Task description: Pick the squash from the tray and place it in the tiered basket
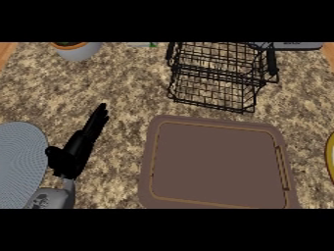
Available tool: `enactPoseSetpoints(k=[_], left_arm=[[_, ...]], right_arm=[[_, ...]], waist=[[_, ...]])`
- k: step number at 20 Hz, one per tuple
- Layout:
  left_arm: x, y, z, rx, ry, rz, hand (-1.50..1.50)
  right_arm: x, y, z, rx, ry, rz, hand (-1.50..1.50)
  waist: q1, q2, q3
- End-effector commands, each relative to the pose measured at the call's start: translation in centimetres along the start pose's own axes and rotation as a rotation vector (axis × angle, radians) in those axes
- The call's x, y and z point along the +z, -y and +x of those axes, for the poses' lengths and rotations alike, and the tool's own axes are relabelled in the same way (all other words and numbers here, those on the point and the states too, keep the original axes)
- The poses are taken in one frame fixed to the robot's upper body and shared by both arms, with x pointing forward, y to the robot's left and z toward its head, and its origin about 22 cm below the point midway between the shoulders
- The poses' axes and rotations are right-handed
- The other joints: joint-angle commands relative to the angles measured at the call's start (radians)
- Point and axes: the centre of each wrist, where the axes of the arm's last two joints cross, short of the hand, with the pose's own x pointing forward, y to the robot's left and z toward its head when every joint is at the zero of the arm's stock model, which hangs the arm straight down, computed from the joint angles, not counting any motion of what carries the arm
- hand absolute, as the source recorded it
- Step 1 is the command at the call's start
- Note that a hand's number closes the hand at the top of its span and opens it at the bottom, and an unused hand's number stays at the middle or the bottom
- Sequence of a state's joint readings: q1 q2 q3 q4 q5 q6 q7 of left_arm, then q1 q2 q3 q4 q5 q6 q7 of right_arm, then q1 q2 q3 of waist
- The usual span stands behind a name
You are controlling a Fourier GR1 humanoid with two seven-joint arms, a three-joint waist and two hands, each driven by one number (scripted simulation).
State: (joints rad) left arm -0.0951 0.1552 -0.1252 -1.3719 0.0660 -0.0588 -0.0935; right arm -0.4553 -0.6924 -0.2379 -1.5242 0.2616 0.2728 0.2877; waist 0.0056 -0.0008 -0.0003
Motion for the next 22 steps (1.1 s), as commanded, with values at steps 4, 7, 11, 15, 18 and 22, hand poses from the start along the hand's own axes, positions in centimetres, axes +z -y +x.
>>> enactPoseSetpoints(k=[4,7,11,15,18,22], left_arm=[[-1.1,1.2,1.1,-0.013,0.011,-0.011,0.00],[-1.7,1.4,2.1,-0.001,0.019,-0.014,0.00],[-1.7,0.9,0.3,0.014,0.003,-0.010,0.00],[-1.3,-0.4,1.1,0.001,0.024,-0.008,0.00],[-1.6,0.9,0.1,-0.003,0.006,-0.030,0.00],[-1.3,-0.6,0.6,-0.007,0.017,-0.025,0.00]], right_arm=[[-4.1,-1.1,8.0,-0.068,0.003,0.009,1.50],[-6.4,-0.1,11.9,-0.051,-0.009,0.026,1.50],[-9.0,-3.0,14.3,-0.085,-0.020,0.040,1.50],[-11.1,-4.7,15.6,-0.054,-0.025,0.110,1.50],[-12.4,-5.9,16.6,-0.062,-0.005,0.142,1.50],[-13.4,-10.0,18.1,-0.065,-0.007,0.153,1.50]], waist=[[0.010,0.002,0.000],[0.023,0.004,-0.001],[0.021,0.007,-0.001],[0.025,0.007,0.000],[0.020,0.008,0.000],[0.032,0.011,0.000]])
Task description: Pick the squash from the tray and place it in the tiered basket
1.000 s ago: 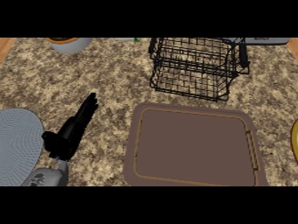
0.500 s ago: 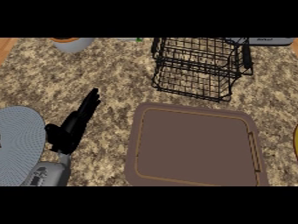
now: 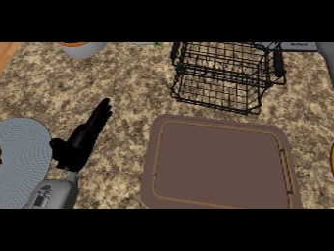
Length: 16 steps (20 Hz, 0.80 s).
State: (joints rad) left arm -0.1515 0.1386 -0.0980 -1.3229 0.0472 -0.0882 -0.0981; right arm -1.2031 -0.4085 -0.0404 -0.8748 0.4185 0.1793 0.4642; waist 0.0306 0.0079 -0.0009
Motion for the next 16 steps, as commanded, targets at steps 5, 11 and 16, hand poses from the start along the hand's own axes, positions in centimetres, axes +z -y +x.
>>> enactPoseSetpoints(k=[5,11,16], left_arm=[[0.5,0.9,0.5,-0.002,0.013,-0.013,0.00],[0.6,1.2,-1.2,-0.008,0.010,0.000,0.00],[1.4,-0.4,-1.3,0.000,0.002,0.008,0.00]], right_arm=[[-2.6,-5.3,2.4,-0.006,0.004,0.038,1.50],[-3.2,-7.3,2.1,-0.127,0.004,0.110,1.50],[-3.3,-8.3,3.4,-0.299,-0.141,0.209,1.50]], waist=[[0.017,0.005,0.000],[0.003,0.004,0.000],[0.001,-0.001,0.000]])
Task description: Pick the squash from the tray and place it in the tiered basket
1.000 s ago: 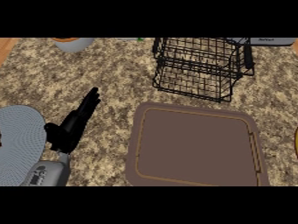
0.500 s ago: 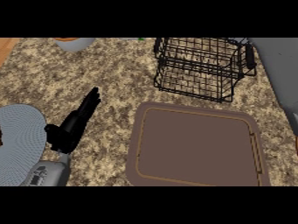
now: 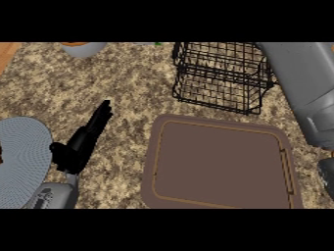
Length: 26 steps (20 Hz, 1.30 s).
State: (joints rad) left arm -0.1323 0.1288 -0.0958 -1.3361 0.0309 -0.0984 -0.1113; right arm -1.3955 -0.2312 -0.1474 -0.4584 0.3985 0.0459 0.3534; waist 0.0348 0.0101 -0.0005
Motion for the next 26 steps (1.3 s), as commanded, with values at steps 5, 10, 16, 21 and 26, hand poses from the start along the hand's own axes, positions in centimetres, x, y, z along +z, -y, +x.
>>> enactPoseSetpoints(k=[5,10,16,21,26], left_arm=[[0.4,0.0,-0.4,-0.009,-0.007,0.009,0.00],[0.1,-0.4,0.7,-0.008,-0.008,0.017,0.00],[-0.6,-0.7,0.8,0.000,-0.013,0.021,0.00],[0.9,-1.2,1.0,0.008,-0.024,0.002,0.00],[-0.3,-1.4,0.0,0.008,-0.023,0.061,0.00]], right_arm=[[-0.8,-1.7,-2.0,-0.265,-0.234,0.143,-1.50],[-0.5,-0.2,-1.1,-0.360,-0.189,0.026,-1.50],[0.1,4.9,-2.7,-0.310,-0.146,-0.363,-1.50],[1.4,10.7,-5.6,-0.353,-0.123,-0.633,-1.50],[4.9,17.7,-11.1,-0.474,-0.026,-0.700,-1.50]], waist=[[-0.010,-0.003,0.000],[-0.012,-0.004,0.000],[-0.029,-0.006,0.000],[-0.024,-0.011,0.001],[-0.057,-0.010,0.001]])
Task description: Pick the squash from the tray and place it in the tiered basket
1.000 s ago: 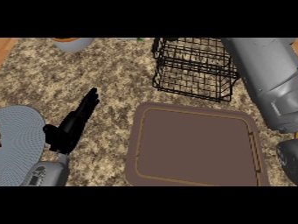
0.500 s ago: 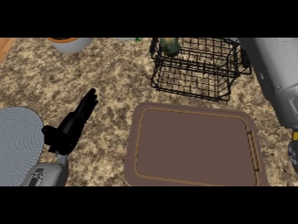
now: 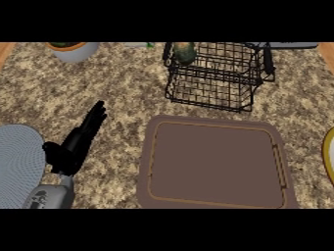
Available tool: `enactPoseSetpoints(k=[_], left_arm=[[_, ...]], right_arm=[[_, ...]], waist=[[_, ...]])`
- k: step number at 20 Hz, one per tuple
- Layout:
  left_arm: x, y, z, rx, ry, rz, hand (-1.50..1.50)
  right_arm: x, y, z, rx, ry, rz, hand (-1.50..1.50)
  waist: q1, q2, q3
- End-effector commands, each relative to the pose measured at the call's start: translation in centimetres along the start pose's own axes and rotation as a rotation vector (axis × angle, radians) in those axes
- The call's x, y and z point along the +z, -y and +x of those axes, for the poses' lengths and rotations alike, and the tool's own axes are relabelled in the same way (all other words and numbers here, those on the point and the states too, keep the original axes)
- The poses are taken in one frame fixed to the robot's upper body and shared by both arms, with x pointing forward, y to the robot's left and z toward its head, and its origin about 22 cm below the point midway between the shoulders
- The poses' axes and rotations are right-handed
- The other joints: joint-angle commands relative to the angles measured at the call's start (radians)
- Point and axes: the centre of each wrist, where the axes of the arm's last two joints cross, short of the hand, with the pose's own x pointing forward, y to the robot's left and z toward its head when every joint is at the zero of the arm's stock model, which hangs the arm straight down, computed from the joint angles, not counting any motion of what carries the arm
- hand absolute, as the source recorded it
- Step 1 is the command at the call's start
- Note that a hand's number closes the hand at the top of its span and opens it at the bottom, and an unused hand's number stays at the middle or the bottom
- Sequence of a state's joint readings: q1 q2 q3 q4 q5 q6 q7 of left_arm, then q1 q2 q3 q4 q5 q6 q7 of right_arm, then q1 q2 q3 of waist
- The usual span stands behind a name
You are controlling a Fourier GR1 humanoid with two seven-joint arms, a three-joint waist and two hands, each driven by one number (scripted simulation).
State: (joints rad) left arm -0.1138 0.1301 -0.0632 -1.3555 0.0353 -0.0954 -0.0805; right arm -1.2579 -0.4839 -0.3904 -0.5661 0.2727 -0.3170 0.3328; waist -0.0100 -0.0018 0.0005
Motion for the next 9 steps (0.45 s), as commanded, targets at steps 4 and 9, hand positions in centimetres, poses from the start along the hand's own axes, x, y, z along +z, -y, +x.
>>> enactPoseSetpoints(k=[4,9], left_arm=[[1.0,0.4,0.1,0.007,0.007,0.015,0.00],[0.7,-0.1,-0.6,-0.008,-0.005,0.010,0.00]], right_arm=[[-1.5,12.6,-3.4,-0.139,0.033,-0.097,-1.50],[-0.6,21.2,-7.4,-0.053,0.029,-0.054,-1.50]], waist=[[-0.010,-0.007,0.001],[-0.010,-0.002,0.000]])
